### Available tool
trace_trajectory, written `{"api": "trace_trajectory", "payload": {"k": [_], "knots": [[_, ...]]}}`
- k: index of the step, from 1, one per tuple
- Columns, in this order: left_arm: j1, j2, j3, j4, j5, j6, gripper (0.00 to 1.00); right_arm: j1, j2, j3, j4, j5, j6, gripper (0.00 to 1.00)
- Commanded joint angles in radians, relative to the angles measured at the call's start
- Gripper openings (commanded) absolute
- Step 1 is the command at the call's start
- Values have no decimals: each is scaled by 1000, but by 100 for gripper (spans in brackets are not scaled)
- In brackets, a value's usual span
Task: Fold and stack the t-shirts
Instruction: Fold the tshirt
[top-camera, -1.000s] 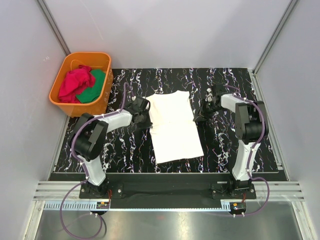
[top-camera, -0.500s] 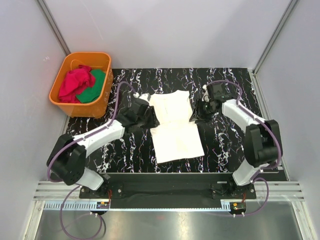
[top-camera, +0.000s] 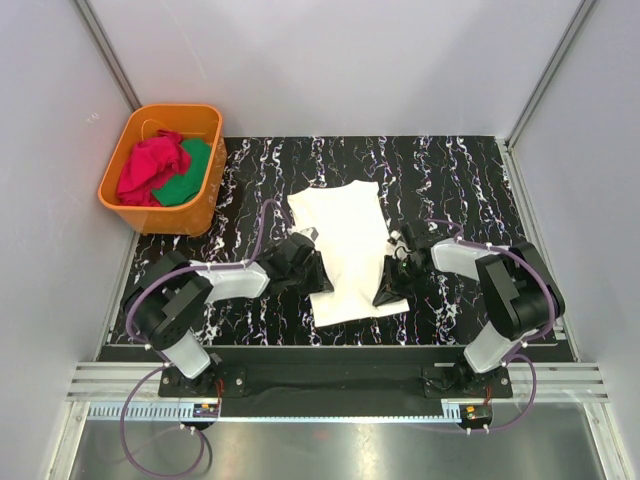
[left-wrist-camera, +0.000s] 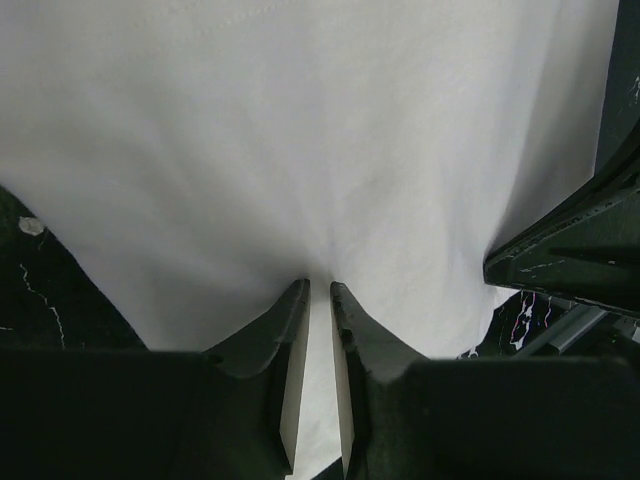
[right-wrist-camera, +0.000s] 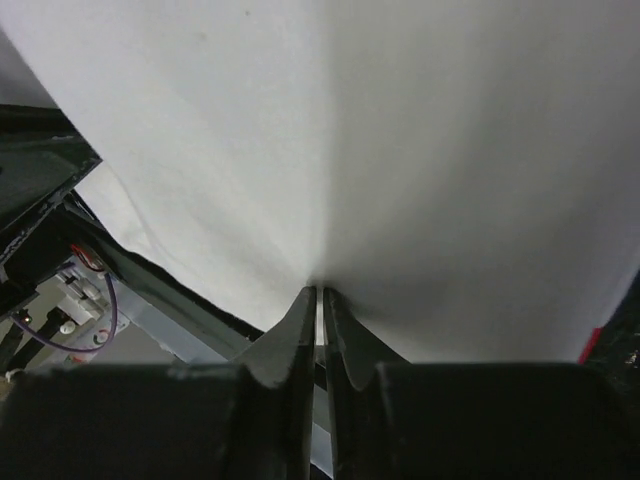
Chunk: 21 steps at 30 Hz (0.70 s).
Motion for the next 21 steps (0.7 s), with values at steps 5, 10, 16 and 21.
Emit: {"api": "trace_trajectory", "payload": {"k": [5,10,16,21], "knots": [[-9,2,-13,-194,-157,77,23,-15,-31,-48,-23,270,128,16],[-9,-18,10,-305,-288,152,24,-15,-124,-113,-43,295,172,17],[-6,-98,-21,-368,-372,169,28,-15,-209,-151,-17,212,198,21],[-3,-216,-36,-434,-378,150,31,-15,-327,-125,-79,230,201,31]]}}
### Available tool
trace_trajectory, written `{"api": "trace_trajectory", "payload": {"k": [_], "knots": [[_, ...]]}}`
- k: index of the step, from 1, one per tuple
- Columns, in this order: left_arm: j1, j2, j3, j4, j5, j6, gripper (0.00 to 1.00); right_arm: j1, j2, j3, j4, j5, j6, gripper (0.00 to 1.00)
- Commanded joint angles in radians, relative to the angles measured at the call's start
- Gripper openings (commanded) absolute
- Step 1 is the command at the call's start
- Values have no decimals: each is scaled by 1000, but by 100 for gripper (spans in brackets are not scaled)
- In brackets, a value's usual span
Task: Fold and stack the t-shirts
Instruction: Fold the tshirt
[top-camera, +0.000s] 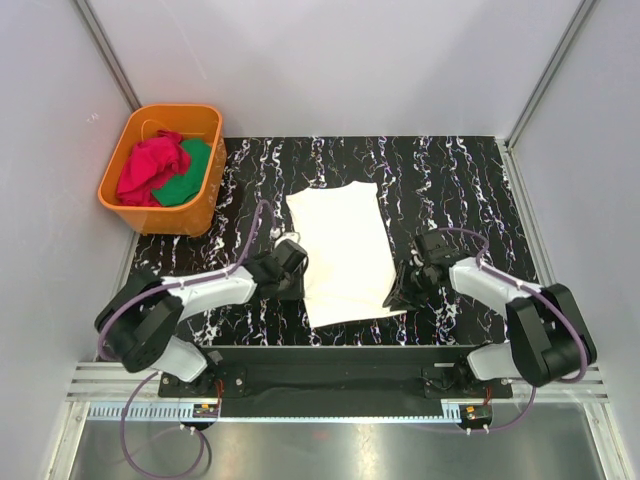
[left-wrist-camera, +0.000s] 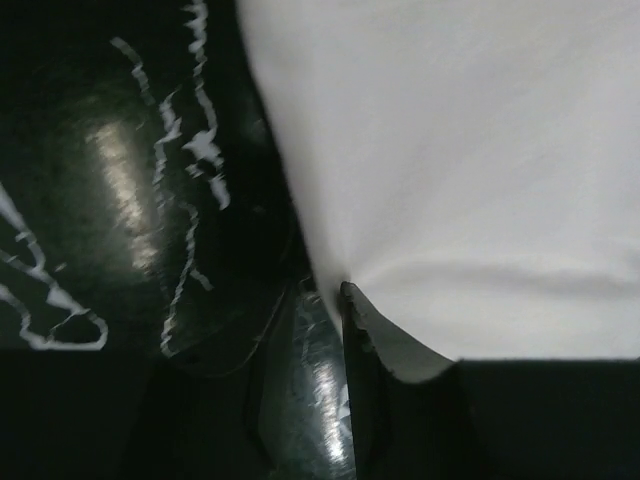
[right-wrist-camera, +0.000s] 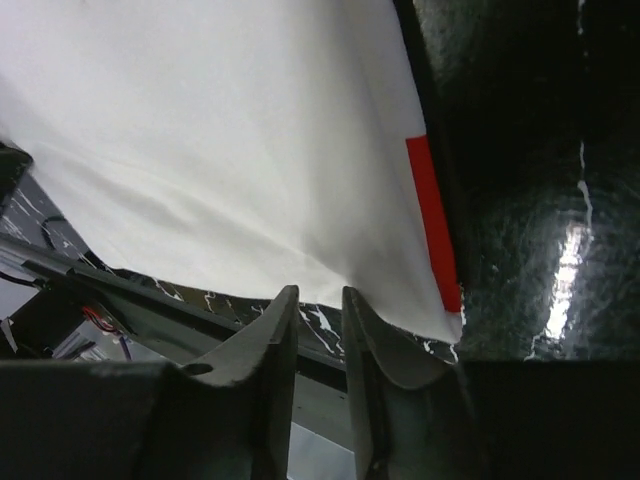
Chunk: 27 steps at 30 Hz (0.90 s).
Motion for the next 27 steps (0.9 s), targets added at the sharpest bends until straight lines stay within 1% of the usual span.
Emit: {"api": "trace_trajectory", "payload": {"k": [1,2,3,4,5,6,7,8,10,12,13,15,16,17,19,21,22,24,27], "knots": [[10,-96,-28,-149,-82,23,35,-6,-81,44,-71,74,-2,34],[8,-159,-31,-143,-45,19,39,-4,-81,61,-113,100,-25,37],[5,-187,-38,-135,-23,10,44,-6,-69,78,-128,149,-39,41],[0,-211,-37,-129,-2,3,49,-7,-58,106,-138,163,-48,46],[-1,-245,-36,-135,32,-6,56,-8,-47,118,-157,172,-65,48],[-3,-255,-29,-139,46,-27,60,-9,-24,129,-167,185,-70,50],[-4,-262,-32,-143,61,-38,64,-9,-18,138,-174,188,-65,55],[-7,-270,-39,-141,95,-65,65,-11,-12,134,-176,189,-59,57],[-17,-276,-81,-132,118,-110,65,-14,-14,106,-170,188,-32,61],[-29,-287,-132,-71,175,-191,61,-21,-18,82,-159,177,-13,64],[-43,-288,-188,-16,184,-219,60,-29,-21,74,-156,180,0,65],[-61,-290,-236,34,184,-300,56,-37,-41,55,-156,194,7,65],[-67,-293,-279,96,186,-329,55,-50,-53,46,-153,199,14,66],[-84,-298,-304,126,184,-395,54,-58,-81,29,-148,200,17,66],[-102,-302,-333,158,140,-453,54,-76,-104,14,-142,194,30,66],[-122,-307,-339,149,127,-512,56,-80,-129,-4,-127,179,39,66],[-125,-307,-341,141,95,-532,57,-80,-132,-11,-121,174,46,66],[-144,-305,-341,121,80,-589,57,-80,-127,-21,-105,150,48,66],[-174,-299,-341,33,37,-676,57,-80,-113,-17,-101,143,50,66]]}}
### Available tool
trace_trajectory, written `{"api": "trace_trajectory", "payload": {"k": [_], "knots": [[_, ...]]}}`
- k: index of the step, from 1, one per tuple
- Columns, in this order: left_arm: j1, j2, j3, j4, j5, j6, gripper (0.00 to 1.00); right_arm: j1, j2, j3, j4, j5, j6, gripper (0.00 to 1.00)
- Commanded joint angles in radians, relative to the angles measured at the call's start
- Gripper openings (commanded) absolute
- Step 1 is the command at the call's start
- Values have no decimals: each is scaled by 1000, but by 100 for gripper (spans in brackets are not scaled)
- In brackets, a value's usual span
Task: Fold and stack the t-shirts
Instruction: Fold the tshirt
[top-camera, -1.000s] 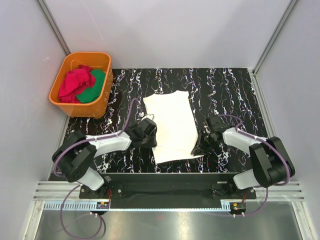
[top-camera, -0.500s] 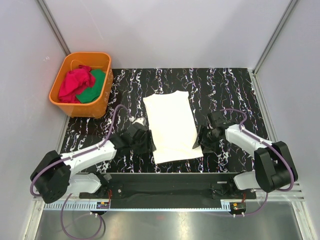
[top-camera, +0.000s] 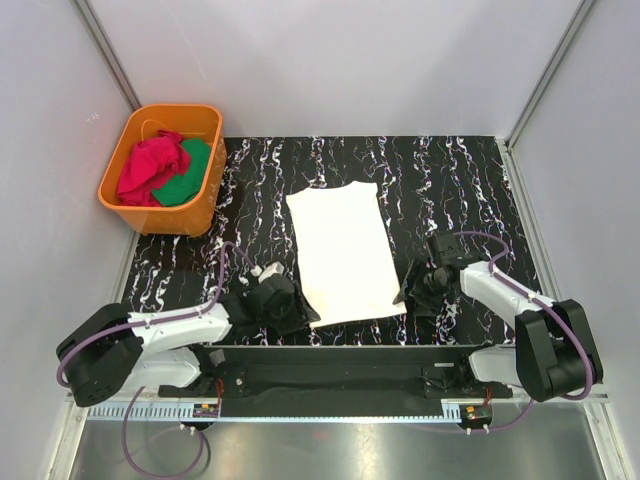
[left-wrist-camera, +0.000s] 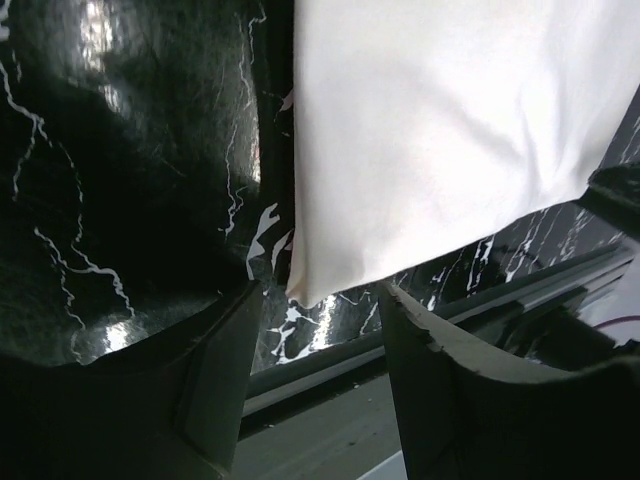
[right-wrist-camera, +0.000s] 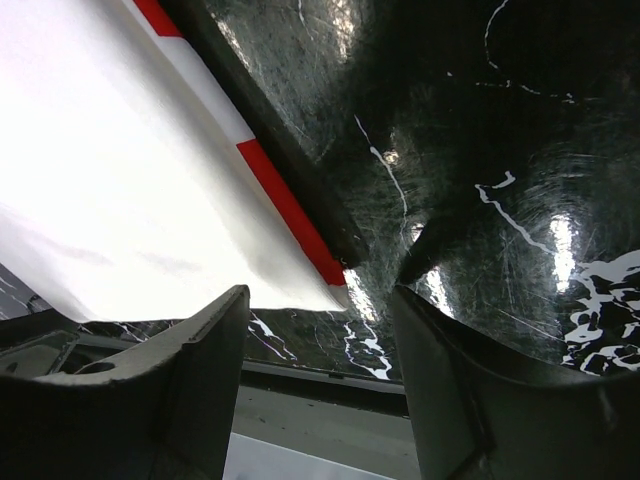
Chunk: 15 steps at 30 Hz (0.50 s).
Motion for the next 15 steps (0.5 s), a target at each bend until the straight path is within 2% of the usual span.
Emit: {"api": "trace_trajectory", "payload": {"k": [1,11,15], "knots": [[-27,15,-27,-102,-73,-144,58,-2,-1,4,30,-12,13,66],[-30,170,-38,-111,-19,-314,56,-3,7,21,24,25,3,66],[-27,172,-67,-93,-17,-342,45,-3,4,20,17,30,4,67]]}}
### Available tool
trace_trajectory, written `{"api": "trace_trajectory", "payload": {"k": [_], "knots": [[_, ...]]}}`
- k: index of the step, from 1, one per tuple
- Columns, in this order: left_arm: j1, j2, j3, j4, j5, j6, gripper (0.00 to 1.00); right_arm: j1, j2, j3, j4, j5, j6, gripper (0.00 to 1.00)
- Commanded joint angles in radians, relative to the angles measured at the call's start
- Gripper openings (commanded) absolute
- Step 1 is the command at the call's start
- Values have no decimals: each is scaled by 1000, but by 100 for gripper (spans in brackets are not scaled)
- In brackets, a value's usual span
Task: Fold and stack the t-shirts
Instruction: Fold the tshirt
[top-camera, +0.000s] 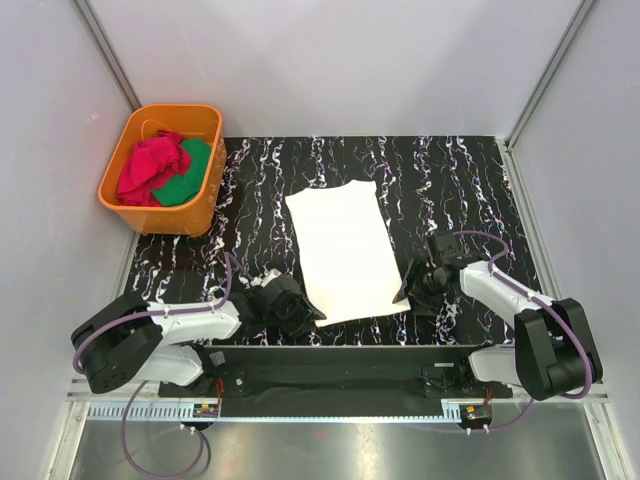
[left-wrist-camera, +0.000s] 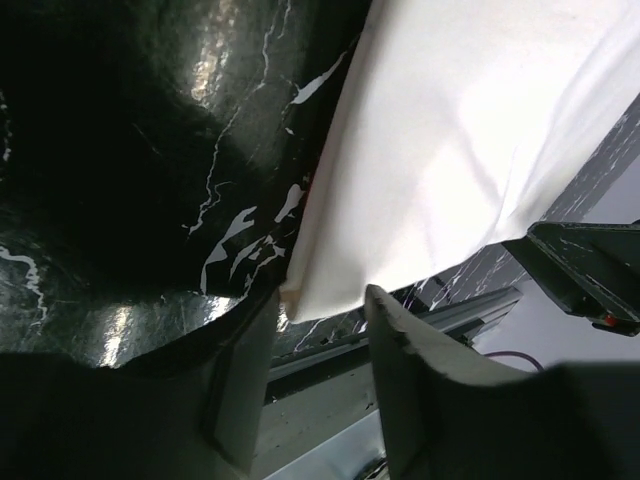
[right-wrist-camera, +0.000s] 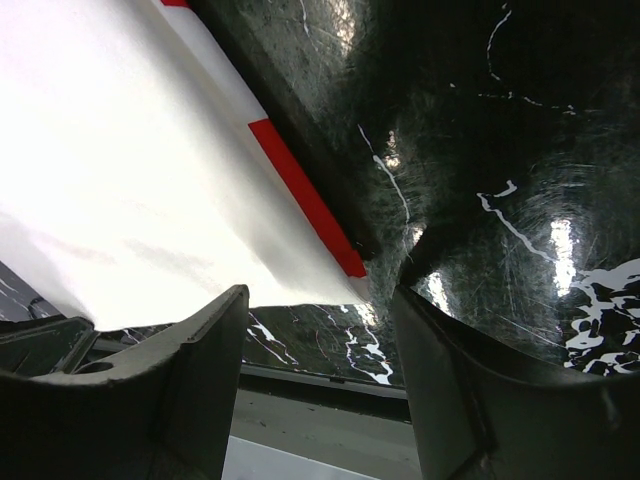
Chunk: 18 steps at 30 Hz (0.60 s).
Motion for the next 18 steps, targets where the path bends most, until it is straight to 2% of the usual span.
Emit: {"api": "trace_trajectory", "payload": {"k": [1,4,7,8,13,18], "knots": [[-5,47,-77,-195,-45,-17,44,-3,-3,20,1,30,0,67],[-5,11,-63,-255,-72,0,46,-3,6,20,-1,26,-4,66],[-6,-11,-18,-327,-86,35,61,-3,10,28,-2,18,-8,67],[-6,-26,-15,-329,-82,41,62,-3,10,34,-4,17,-10,67],[-14,-48,-34,-312,-54,20,63,-3,7,52,-16,21,-20,67],[-12,65,-32,-218,-17,-5,59,-3,7,55,-14,21,-22,67]]}}
